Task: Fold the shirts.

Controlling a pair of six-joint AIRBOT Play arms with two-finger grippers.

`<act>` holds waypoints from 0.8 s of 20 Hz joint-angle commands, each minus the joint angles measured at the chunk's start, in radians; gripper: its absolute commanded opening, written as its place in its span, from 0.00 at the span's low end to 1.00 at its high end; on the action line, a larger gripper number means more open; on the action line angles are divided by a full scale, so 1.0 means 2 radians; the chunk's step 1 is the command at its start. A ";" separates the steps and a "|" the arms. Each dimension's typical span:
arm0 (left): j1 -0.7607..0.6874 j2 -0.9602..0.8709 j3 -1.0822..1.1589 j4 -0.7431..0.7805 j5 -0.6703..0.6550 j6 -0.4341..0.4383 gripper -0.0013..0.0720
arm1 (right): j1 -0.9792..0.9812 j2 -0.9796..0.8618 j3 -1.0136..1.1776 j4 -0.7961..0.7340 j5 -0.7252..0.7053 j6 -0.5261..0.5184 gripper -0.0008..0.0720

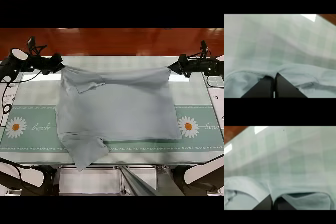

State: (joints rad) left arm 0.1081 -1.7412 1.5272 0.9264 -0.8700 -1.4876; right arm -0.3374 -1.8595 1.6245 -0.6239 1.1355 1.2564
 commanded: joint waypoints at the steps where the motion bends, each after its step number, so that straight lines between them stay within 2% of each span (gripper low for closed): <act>1: 0.007 0.011 0.003 0.005 -0.125 0.048 0.04 | -0.025 0.005 0.010 -0.008 0.084 -0.006 0.05; 3: 0.015 0.012 0.002 0.030 -0.196 0.048 0.04 | -0.044 0.005 0.010 -0.027 0.137 -0.006 0.05; 6: 0.021 0.012 0.001 0.091 -0.242 0.043 0.04 | -0.045 0.005 0.003 -0.126 0.168 0.008 0.05; 11: 0.022 0.002 -0.006 0.114 -0.287 0.031 0.04 | -0.024 -0.010 -0.017 -0.176 0.172 0.010 0.05; 16: 0.019 -0.006 -0.046 0.113 -0.291 0.031 0.04 | -0.004 -0.028 -0.017 -0.196 0.171 0.025 0.05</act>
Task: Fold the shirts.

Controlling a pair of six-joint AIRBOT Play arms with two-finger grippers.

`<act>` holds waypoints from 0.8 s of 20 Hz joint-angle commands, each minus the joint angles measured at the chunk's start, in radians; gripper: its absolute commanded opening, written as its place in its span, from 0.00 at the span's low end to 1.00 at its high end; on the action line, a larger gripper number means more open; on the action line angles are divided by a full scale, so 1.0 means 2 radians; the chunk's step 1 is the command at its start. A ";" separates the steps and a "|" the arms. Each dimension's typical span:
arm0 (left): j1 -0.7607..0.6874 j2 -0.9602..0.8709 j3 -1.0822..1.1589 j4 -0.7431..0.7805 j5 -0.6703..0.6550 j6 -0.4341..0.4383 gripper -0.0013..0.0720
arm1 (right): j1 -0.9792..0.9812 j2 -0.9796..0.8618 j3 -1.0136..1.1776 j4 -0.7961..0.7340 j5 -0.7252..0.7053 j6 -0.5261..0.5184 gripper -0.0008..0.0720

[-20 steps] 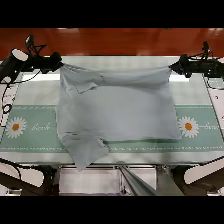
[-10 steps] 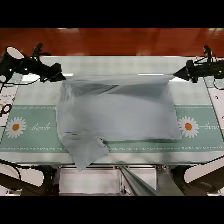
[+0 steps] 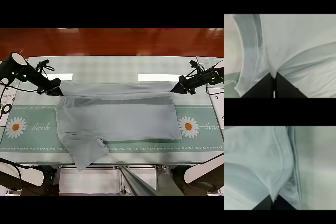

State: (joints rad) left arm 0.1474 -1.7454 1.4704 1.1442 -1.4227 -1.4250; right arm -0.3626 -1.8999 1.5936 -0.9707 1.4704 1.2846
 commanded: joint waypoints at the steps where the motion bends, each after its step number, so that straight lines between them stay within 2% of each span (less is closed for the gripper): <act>1: -0.001 -0.003 -0.020 0.004 -0.018 -0.001 0.04 | 0.012 -0.007 -0.001 -0.026 0.003 0.015 0.06; 2: -0.001 -0.003 -0.020 0.004 -0.026 -0.005 0.08 | 0.011 -0.007 -0.001 -0.030 0.004 0.029 0.23; 3: -0.001 -0.003 -0.020 0.004 -0.035 -0.016 0.34 | 0.011 -0.007 -0.001 -0.032 0.009 0.042 0.59; 4: -0.001 -0.001 -0.020 0.005 -0.046 -0.016 0.71 | 0.008 -0.005 0.001 -0.031 0.019 0.044 0.58; 6: 0.007 0.012 -0.016 0.018 -0.053 -0.019 0.71 | -0.009 0.015 0.001 -0.031 0.030 0.052 0.58; 9: 0.043 0.076 -0.017 0.025 -0.022 -0.037 0.71 | -0.058 0.081 -0.004 -0.033 0.034 0.061 0.57; 11: 0.068 0.134 -0.039 0.026 0.003 -0.039 0.71 | -0.084 0.144 -0.049 -0.036 -0.004 0.058 0.57; 14: 0.122 0.244 -0.196 0.064 0.022 -0.049 0.71 | -0.115 0.250 -0.210 -0.033 -0.082 0.039 0.57; 16: 0.179 0.304 -0.322 0.010 0.040 -0.042 0.71 | -0.132 0.316 -0.332 0.011 -0.136 0.000 0.57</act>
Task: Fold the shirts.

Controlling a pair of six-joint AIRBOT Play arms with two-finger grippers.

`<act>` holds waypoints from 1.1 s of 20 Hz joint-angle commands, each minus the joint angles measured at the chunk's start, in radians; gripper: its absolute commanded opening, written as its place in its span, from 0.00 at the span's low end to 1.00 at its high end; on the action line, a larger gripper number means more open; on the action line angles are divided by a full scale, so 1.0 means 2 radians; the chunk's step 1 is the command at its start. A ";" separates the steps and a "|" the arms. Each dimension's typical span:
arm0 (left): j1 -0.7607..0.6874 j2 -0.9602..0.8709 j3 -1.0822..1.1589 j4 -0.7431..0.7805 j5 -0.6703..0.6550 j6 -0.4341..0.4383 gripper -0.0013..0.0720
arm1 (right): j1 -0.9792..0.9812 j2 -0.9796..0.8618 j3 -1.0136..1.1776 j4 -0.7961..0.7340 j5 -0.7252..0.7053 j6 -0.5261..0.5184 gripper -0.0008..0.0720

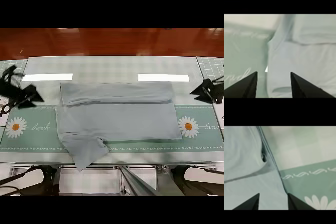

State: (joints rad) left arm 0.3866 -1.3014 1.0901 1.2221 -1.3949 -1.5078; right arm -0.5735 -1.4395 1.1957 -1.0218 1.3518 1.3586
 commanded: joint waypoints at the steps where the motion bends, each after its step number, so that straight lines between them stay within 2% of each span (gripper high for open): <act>1: 0.089 0.114 -0.198 -0.082 0.046 0.011 0.71 | -0.032 0.114 -0.188 0.065 -0.097 -0.056 0.57; 3: 0.130 0.162 -0.302 -0.161 0.061 0.047 0.71 | -0.034 0.153 -0.265 0.110 -0.115 -0.084 0.57; 5: 0.143 0.185 -0.364 -0.132 0.045 0.047 0.71 | -0.033 0.178 -0.304 0.130 -0.118 -0.093 0.57; 6: 0.143 0.187 -0.377 -0.117 0.039 0.025 0.71 | -0.033 0.186 -0.310 0.130 -0.119 -0.093 0.57; 8: 0.137 0.187 -0.368 -0.125 0.035 0.041 0.71 | -0.033 0.195 -0.311 0.137 -0.117 -0.093 0.57; 11: 0.126 0.187 -0.371 -0.113 0.031 0.035 0.71 | -0.033 0.196 -0.311 0.149 -0.107 -0.093 0.57; 16: 0.045 0.180 -0.373 -0.114 0.053 0.031 0.71 | -0.033 0.196 -0.311 0.156 -0.092 -0.093 0.57; 22: -0.039 0.130 -0.374 -0.128 0.081 0.028 0.71 | -0.033 0.196 -0.311 0.154 -0.083 -0.093 0.57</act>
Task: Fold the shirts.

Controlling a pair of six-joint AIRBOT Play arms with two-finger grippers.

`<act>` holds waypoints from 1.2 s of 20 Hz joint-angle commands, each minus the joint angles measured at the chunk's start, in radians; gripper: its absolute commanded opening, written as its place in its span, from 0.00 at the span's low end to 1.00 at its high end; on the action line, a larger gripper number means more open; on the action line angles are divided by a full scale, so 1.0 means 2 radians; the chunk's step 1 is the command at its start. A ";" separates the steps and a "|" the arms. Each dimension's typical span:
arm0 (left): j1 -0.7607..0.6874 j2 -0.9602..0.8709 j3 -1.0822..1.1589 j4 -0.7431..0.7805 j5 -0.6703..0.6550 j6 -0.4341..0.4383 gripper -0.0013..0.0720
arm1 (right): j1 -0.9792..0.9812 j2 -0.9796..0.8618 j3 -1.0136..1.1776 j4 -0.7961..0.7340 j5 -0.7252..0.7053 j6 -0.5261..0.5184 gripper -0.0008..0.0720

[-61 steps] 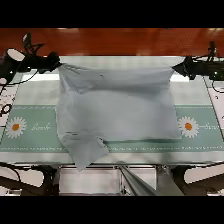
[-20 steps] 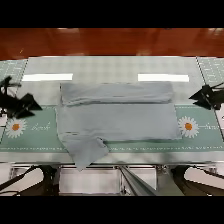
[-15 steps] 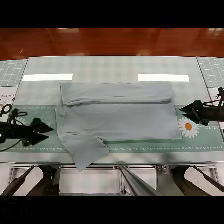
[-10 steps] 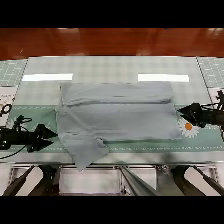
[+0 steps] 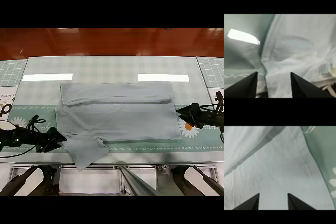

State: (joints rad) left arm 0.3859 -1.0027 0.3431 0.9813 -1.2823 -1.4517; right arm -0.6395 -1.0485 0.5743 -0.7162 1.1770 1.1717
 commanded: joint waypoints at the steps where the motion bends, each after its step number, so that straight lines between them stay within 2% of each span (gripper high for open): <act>1: -0.055 -0.023 -0.001 -0.015 0.040 0.000 0.71 | 0.000 0.001 0.000 0.002 0.005 0.001 0.57; 3: -0.091 -0.023 -0.001 -0.024 0.076 -0.007 0.70 | 0.000 0.001 0.000 0.005 0.009 0.007 0.57; 4: -0.104 -0.023 0.000 -0.024 0.087 -0.011 0.51 | 0.000 0.001 0.000 0.010 0.016 0.008 0.57; 5: -0.110 -0.023 0.000 -0.024 0.092 -0.011 0.07 | -0.002 0.001 0.000 0.007 0.023 0.008 0.57; 6: -0.110 -0.023 0.000 -0.025 0.092 -0.006 0.04 | -0.010 0.003 0.000 -0.007 0.026 0.008 0.57; 8: -0.108 -0.023 0.000 -0.025 0.086 0.002 0.04 | -0.042 0.008 0.000 -0.054 0.031 0.024 0.57; 12: -0.109 -0.023 0.000 -0.026 0.084 0.002 0.04 | -0.085 0.009 -0.002 -0.270 0.062 0.144 0.57; 16: -0.109 -0.023 0.000 -0.027 0.082 0.002 0.04 | -0.079 -0.003 -0.023 -0.221 0.080 0.126 0.58; 19: -0.109 -0.023 0.000 -0.033 0.082 0.002 0.04 | -0.050 -0.020 -0.030 -0.220 0.077 0.124 0.59; 24: -0.109 -0.023 0.000 -0.033 0.083 0.002 0.04 | -0.017 -0.058 -0.030 -0.150 0.026 0.099 0.59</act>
State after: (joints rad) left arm 0.1692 -1.0473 0.3428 0.9184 -1.1164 -1.4483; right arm -0.7074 -1.1259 0.5171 -1.0992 1.2850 1.3998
